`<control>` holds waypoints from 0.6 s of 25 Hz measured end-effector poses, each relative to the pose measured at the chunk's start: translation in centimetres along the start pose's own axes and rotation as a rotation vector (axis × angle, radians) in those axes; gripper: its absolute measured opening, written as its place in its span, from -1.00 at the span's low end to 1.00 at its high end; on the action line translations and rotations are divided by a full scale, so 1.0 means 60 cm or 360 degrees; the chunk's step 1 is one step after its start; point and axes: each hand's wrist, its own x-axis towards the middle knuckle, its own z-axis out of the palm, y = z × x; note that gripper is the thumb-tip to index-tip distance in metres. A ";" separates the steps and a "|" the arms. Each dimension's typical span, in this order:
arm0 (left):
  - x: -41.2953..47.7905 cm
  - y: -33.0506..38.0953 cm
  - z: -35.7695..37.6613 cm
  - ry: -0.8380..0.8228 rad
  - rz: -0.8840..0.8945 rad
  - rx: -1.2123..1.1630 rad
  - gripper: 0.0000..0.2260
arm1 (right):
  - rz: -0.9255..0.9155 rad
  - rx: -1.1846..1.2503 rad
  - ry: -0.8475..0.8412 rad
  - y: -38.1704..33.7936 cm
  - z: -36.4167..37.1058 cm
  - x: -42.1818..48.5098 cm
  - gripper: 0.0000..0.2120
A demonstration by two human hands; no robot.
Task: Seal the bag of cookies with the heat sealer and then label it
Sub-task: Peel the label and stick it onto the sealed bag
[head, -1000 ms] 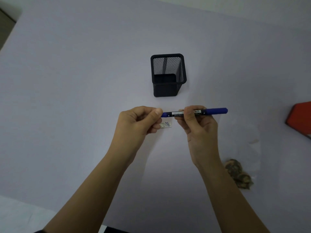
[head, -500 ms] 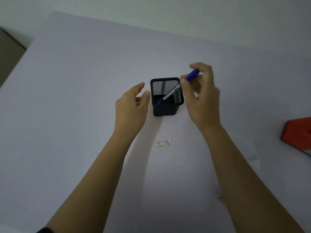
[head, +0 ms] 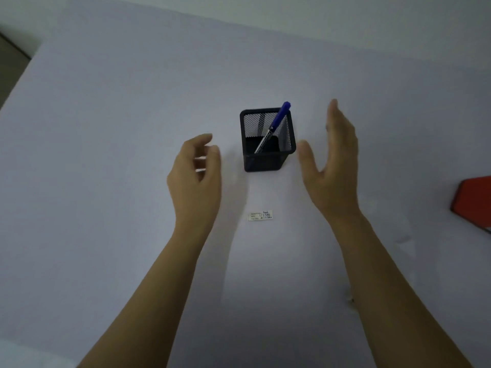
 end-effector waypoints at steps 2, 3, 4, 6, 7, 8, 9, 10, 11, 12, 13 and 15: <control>-0.034 -0.042 -0.012 -0.0087 -0.0022 0.0128 -0.89 | 0.0082 0.0111 0.0049 0.022 -0.007 -0.055 -0.62; -0.051 -0.064 -0.014 -0.0234 0.0057 0.0248 -0.90 | 0.0096 0.0109 -0.0055 0.029 -0.004 -0.083 -0.69; -0.066 -0.085 -0.013 -0.0385 0.0190 0.0369 -0.90 | 0.0095 0.0073 -0.0217 0.035 0.003 -0.110 -0.70; -0.083 -0.119 -0.004 -0.0617 0.0475 0.0605 -0.80 | 0.0064 -0.0116 -0.0566 0.041 0.021 -0.146 -0.65; -0.085 -0.129 0.002 -0.0671 0.0568 0.0701 -0.76 | 0.0033 -0.0247 -0.0663 0.040 0.029 -0.156 -0.62; -0.085 -0.133 0.008 -0.0677 0.0623 0.0766 -0.75 | 0.0005 -0.0347 -0.0688 0.039 0.035 -0.161 -0.62; -0.084 -0.134 0.013 -0.0656 0.0651 0.0799 -0.76 | -0.0007 -0.0393 -0.0664 0.036 0.039 -0.163 -0.64; -0.082 -0.132 0.016 -0.0635 0.0663 0.0803 -0.79 | -0.0006 -0.0400 -0.0623 0.032 0.041 -0.162 -0.68; -0.080 -0.131 0.018 -0.0628 0.0661 0.0786 -0.82 | 0.0001 -0.0385 -0.0587 0.029 0.042 -0.162 -0.73; -0.078 -0.130 0.019 -0.0637 0.0647 0.0756 -0.85 | 0.0014 -0.0360 -0.0563 0.026 0.043 -0.161 -0.78; -0.077 -0.128 0.019 -0.0659 0.0627 0.0720 -0.88 | 0.0035 -0.0333 -0.0555 0.024 0.044 -0.160 -0.83; -0.077 -0.120 0.016 -0.0733 0.0583 0.0655 -0.95 | 0.0077 -0.0236 -0.0585 0.022 0.044 -0.160 -0.91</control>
